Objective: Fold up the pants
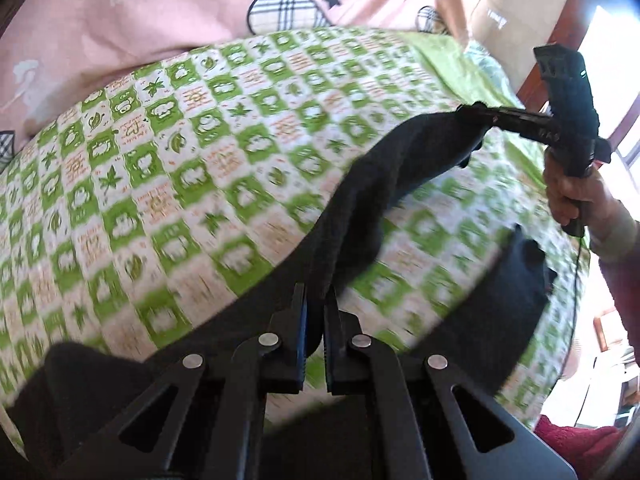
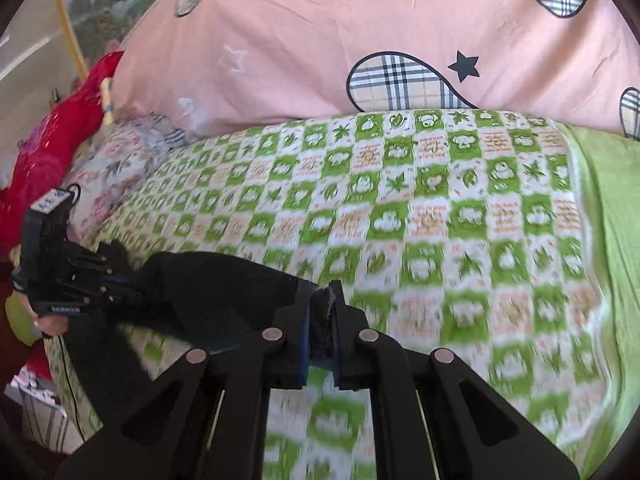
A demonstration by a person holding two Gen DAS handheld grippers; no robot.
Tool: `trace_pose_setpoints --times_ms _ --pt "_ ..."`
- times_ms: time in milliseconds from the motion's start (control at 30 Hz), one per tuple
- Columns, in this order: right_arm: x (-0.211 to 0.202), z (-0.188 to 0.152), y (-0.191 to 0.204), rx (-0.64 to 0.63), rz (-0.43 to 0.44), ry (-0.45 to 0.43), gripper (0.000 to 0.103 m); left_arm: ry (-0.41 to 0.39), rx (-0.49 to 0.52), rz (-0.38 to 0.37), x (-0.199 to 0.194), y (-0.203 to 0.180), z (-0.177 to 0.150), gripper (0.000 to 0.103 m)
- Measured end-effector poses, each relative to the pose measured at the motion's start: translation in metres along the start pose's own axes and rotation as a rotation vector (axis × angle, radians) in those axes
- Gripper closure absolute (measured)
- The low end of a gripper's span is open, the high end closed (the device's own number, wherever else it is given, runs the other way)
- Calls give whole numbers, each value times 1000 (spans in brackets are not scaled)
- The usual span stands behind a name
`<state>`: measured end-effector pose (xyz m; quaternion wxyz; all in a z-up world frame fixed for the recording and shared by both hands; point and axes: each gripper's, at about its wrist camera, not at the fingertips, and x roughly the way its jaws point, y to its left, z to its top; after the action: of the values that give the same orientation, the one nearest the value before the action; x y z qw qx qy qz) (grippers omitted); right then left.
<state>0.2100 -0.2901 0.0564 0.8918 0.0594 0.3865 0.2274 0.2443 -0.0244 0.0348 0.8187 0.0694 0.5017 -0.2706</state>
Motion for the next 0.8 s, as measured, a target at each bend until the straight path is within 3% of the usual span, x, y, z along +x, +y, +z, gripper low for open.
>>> trace_pose_setpoints --times_ms 367,633,800 --pt "-53 -78 6 41 6 -10 94 -21 -16 -45 -29 -52 -71 99" --pt "-76 -105 28 -8 -3 -28 94 -42 -42 -59 -44 -59 -93 99" --pt "-88 -126 39 -52 -21 -15 94 -44 -7 -81 -48 -71 -106 98"
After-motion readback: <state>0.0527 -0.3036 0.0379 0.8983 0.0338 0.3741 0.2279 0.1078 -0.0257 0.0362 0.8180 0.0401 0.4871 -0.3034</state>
